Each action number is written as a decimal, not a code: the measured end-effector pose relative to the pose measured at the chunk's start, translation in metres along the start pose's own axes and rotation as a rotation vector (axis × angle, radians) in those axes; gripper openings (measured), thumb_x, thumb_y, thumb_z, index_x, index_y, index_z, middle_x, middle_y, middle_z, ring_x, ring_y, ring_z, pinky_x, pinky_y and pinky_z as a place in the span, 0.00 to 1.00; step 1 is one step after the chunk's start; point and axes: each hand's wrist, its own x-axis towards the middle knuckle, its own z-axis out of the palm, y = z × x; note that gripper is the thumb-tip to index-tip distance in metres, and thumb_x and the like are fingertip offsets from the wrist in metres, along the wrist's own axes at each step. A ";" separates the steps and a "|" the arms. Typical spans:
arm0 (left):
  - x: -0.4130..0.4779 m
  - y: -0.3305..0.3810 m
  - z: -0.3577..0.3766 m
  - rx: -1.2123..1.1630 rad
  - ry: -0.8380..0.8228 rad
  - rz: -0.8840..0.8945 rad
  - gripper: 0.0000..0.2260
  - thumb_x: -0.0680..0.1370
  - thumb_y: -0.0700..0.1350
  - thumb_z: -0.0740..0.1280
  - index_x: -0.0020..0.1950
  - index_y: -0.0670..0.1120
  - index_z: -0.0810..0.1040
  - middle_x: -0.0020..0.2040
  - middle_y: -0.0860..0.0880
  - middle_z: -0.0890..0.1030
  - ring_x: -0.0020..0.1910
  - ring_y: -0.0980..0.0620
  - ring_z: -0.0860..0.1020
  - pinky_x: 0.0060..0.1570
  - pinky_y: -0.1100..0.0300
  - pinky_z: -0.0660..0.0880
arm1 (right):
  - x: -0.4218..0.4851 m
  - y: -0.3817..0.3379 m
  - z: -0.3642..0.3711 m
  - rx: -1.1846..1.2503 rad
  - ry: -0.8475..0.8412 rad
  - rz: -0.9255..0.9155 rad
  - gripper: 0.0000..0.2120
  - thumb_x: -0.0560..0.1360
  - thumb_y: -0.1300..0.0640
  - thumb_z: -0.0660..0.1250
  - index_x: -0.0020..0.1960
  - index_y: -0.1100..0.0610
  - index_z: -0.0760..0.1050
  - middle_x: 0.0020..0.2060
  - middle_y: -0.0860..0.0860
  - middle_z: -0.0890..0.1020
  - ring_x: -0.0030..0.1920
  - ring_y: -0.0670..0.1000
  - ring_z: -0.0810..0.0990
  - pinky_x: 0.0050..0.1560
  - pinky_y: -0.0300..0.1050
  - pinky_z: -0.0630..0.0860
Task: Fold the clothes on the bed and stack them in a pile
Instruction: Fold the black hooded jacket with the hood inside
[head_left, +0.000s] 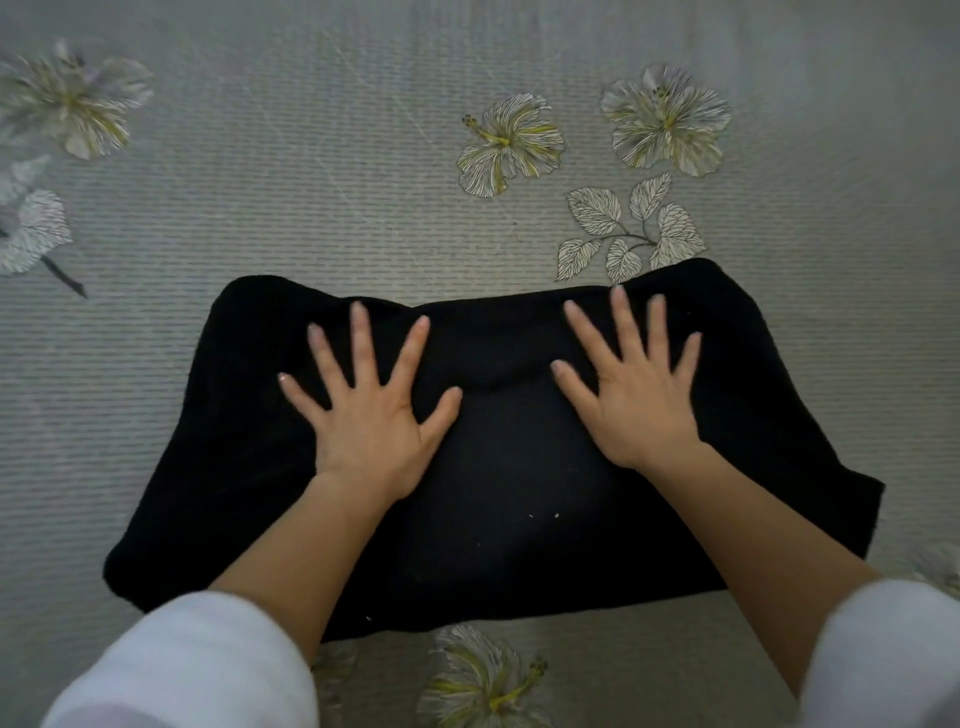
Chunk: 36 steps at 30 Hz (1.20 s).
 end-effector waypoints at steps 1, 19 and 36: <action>-0.003 -0.005 0.001 -0.021 0.008 -0.049 0.31 0.73 0.73 0.42 0.70 0.69 0.30 0.75 0.51 0.29 0.73 0.39 0.29 0.63 0.28 0.35 | 0.000 0.009 0.000 0.018 0.006 0.070 0.30 0.74 0.29 0.39 0.74 0.33 0.36 0.78 0.48 0.40 0.77 0.56 0.36 0.70 0.68 0.36; -0.087 -0.095 -0.028 -0.348 0.051 -0.574 0.41 0.72 0.61 0.67 0.77 0.54 0.46 0.73 0.36 0.59 0.71 0.34 0.58 0.67 0.38 0.59 | -0.047 0.096 -0.038 0.785 -0.012 0.652 0.26 0.63 0.46 0.78 0.54 0.57 0.76 0.48 0.52 0.82 0.45 0.52 0.80 0.44 0.46 0.76; -0.138 -0.027 -0.127 -0.715 0.025 -0.169 0.08 0.73 0.46 0.70 0.51 0.51 0.75 0.37 0.59 0.77 0.36 0.62 0.75 0.31 0.65 0.68 | -0.155 0.031 -0.127 0.668 0.031 0.315 0.10 0.72 0.61 0.69 0.53 0.55 0.78 0.40 0.49 0.80 0.43 0.52 0.78 0.41 0.43 0.70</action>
